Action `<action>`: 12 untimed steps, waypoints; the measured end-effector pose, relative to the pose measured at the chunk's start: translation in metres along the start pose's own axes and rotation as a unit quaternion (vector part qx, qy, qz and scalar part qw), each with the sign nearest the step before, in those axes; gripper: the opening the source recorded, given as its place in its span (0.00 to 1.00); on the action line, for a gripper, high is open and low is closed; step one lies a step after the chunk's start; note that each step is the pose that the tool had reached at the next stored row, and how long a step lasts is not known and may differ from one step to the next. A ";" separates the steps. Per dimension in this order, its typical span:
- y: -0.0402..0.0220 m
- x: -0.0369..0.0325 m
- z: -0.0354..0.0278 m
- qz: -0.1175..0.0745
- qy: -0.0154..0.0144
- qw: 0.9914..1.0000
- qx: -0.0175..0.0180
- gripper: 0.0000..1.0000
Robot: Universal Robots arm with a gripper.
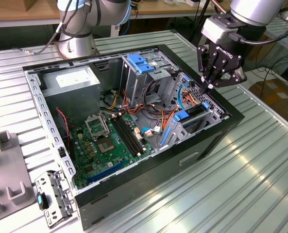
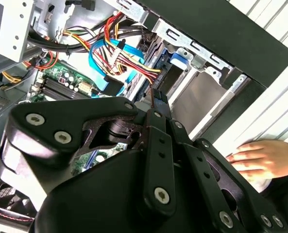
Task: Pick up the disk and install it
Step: 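Insert the second disk wire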
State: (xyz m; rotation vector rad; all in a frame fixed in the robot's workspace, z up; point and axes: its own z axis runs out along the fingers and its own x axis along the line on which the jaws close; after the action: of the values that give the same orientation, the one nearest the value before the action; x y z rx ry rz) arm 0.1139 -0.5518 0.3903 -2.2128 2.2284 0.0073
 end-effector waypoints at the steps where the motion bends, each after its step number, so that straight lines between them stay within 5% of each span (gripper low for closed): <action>1: 0.0000 0.0000 -0.0011 0.000 0.000 1.000 0.000 0.11; 6: 0.0000 -0.0056 -0.0038 0.000 0.001 1.000 0.000 0.11; 8: 0.0001 -0.0167 -0.0037 0.000 0.004 1.000 -0.001 0.11; 10: 0.0003 -0.0311 -0.0035 0.000 0.010 1.000 -0.001 0.11; 12: 0.0003 -0.0343 -0.0043 0.000 0.017 1.000 -0.001 0.11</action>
State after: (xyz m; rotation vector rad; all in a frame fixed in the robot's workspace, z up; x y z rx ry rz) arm 0.1138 -0.5175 0.3948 -2.2309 2.2468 -0.0271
